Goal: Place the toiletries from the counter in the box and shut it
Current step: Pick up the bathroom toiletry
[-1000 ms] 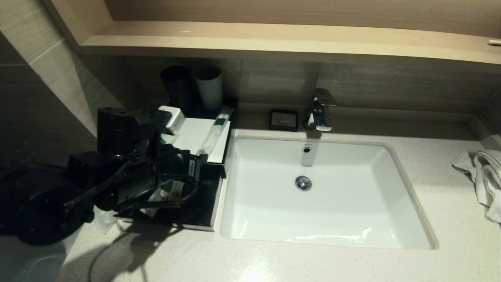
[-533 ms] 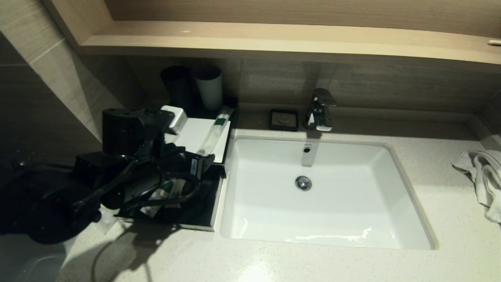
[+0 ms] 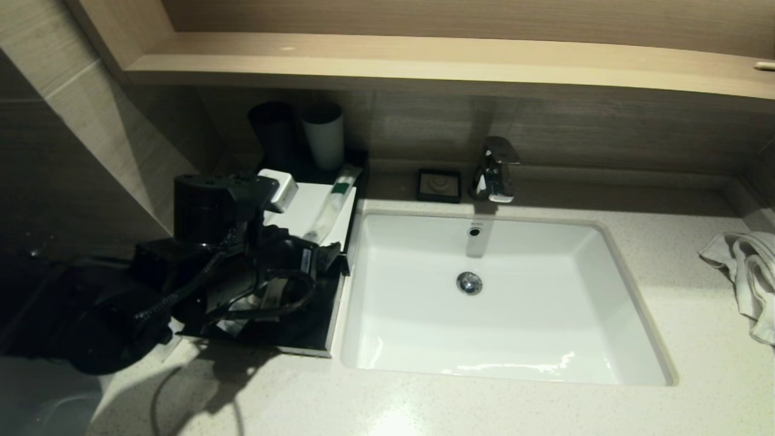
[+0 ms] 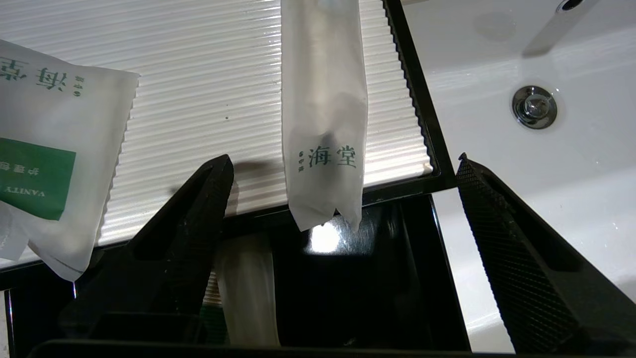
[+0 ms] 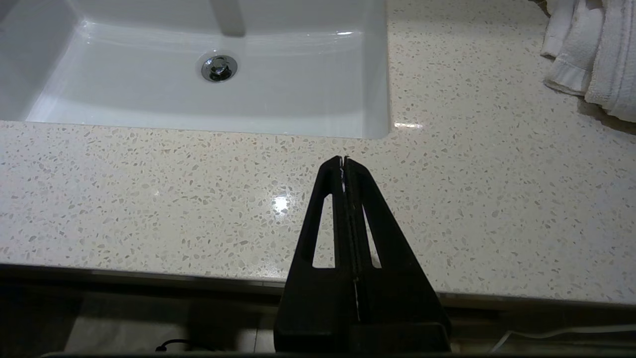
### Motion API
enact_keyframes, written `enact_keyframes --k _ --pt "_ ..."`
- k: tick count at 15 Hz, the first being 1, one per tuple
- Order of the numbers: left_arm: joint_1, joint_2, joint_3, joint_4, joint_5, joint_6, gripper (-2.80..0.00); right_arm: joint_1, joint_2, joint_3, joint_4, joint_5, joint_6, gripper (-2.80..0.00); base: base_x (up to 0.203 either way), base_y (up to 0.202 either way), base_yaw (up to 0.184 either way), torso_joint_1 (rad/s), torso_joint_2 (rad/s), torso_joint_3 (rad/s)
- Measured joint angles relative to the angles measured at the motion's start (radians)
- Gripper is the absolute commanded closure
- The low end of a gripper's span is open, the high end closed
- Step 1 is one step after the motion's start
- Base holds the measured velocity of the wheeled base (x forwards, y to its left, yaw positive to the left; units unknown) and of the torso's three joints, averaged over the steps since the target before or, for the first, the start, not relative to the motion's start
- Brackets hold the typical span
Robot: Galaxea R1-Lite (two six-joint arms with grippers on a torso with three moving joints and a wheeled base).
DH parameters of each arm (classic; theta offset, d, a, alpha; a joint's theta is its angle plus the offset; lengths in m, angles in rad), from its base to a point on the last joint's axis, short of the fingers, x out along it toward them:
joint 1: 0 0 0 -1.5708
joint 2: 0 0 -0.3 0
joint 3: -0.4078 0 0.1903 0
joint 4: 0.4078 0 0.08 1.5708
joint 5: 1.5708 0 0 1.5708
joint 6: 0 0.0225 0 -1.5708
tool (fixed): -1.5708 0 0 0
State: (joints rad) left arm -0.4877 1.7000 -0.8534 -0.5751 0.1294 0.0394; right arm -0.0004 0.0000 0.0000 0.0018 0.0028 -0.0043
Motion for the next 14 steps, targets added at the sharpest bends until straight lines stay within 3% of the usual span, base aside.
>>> enact_keyframes --k 14 --pt "0.000 0.038 -0.016 -0.038 0.000 0.001 -2.80 0.000 0.000 0.000 0.000 0.000 0.000 0.00 0.000 0.000 0.000 0.000 0.00 0.000"
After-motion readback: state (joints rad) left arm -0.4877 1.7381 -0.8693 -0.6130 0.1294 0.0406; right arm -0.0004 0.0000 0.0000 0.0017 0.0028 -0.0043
